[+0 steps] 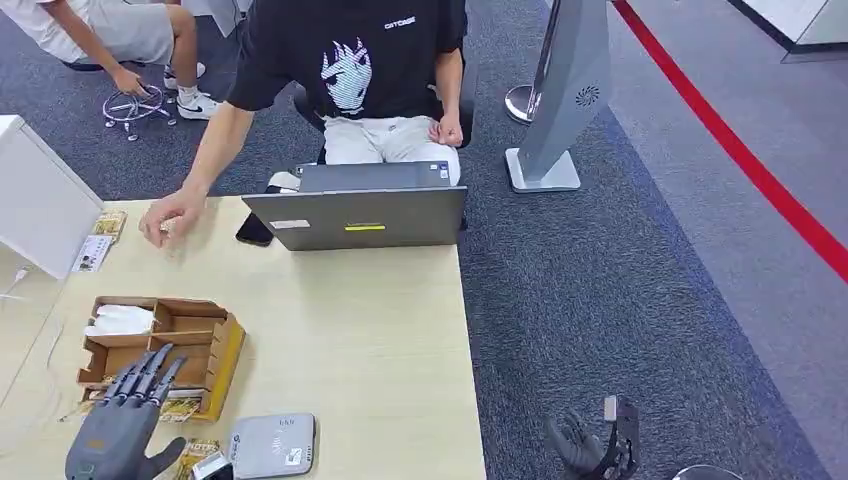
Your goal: Pass the card to the sensor for recognition and then transmit it.
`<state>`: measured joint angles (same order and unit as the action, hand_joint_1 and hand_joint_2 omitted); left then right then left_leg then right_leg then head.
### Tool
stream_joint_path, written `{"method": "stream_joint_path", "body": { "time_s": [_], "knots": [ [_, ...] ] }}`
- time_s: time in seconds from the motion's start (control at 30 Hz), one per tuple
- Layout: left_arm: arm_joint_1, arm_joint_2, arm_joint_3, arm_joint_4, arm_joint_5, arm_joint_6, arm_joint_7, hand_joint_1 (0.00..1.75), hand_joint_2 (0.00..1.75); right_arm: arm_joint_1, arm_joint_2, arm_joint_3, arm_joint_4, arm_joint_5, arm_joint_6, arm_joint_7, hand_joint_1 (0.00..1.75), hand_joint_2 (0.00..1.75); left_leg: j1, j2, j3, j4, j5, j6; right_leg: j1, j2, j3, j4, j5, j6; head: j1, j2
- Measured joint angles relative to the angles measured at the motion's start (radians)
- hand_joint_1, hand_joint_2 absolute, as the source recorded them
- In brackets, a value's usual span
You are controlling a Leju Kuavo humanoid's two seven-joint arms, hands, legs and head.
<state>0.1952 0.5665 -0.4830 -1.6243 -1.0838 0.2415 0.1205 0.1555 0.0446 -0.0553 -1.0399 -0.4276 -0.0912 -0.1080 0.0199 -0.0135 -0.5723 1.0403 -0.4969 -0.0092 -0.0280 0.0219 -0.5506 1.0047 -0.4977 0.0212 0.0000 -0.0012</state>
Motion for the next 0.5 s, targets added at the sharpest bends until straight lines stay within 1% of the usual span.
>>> {"method": "stream_joint_path", "body": {
  "time_s": [0.1, 0.13, 0.17, 0.2, 0.27, 0.5],
  "knots": [
    [-0.002, -0.004, 0.001, 0.008, 0.002, 0.013, 0.0, 0.0, 1.75, 0.001, 0.0, 0.002, 0.0, -0.004, 0.0, 0.0, 0.0, 1.75, 0.0, 0.0, 0.0, 0.0, 0.0, 0.0, 0.0, 0.0, 0.0, 0.0, 0.0, 0.0, 0.0, 0.0],
    [0.002, -0.003, 0.013, 0.008, 0.002, 0.034, 0.002, 0.0, 1.75, 0.003, 0.0, 0.002, 0.0, -0.005, -0.002, 0.0, 0.0, 1.75, 0.0, 0.0, 0.0, 0.0, 0.0, 0.0, 0.0, 0.0, 0.0, 0.0, 0.0, 0.0, 0.0, 0.0],
    [0.01, -0.003, 0.044, 0.008, 0.002, 0.039, 0.002, 0.0, 1.75, 0.004, 0.0, 0.002, -0.001, -0.005, -0.005, 0.0, 0.0, 1.75, 0.0, 0.0, 0.0, 0.0, 0.0, 0.0, 0.0, 0.0, 0.0, 0.0, 0.0, 0.0, 0.0, 0.0],
    [0.017, -0.003, 0.067, 0.008, -0.006, 0.038, -0.003, 0.0, 1.75, 0.005, 0.0, 0.002, -0.001, -0.005, -0.008, 0.0, 0.0, 1.75, 0.0, 0.0, 0.0, 0.0, 0.0, 0.0, 0.0, 0.0, 0.0, 0.0, 0.0, 0.0, 0.0, 0.0],
    [0.02, -0.006, 0.079, 0.008, -0.013, 0.035, -0.011, 0.0, 1.75, 0.005, 0.0, 0.002, -0.001, -0.005, -0.014, 0.0, 0.0, 1.75, 0.0, 0.0, 0.0, 0.0, 0.0, 0.0, 0.0, 0.0, 0.0, 0.0, 0.0, 0.0, 0.0, 0.0],
    [0.02, -0.02, 0.086, 0.011, -0.015, 0.031, -0.019, 0.0, 1.75, 0.004, 0.0, 0.003, -0.001, -0.004, -0.017, 0.0, 0.0, 1.75, 0.0, 0.0, 0.0, 0.0, 0.0, 0.0, 0.0, 0.0, 0.0, 0.0, 0.0, 0.0, 0.0, 0.0]
  ]
}}
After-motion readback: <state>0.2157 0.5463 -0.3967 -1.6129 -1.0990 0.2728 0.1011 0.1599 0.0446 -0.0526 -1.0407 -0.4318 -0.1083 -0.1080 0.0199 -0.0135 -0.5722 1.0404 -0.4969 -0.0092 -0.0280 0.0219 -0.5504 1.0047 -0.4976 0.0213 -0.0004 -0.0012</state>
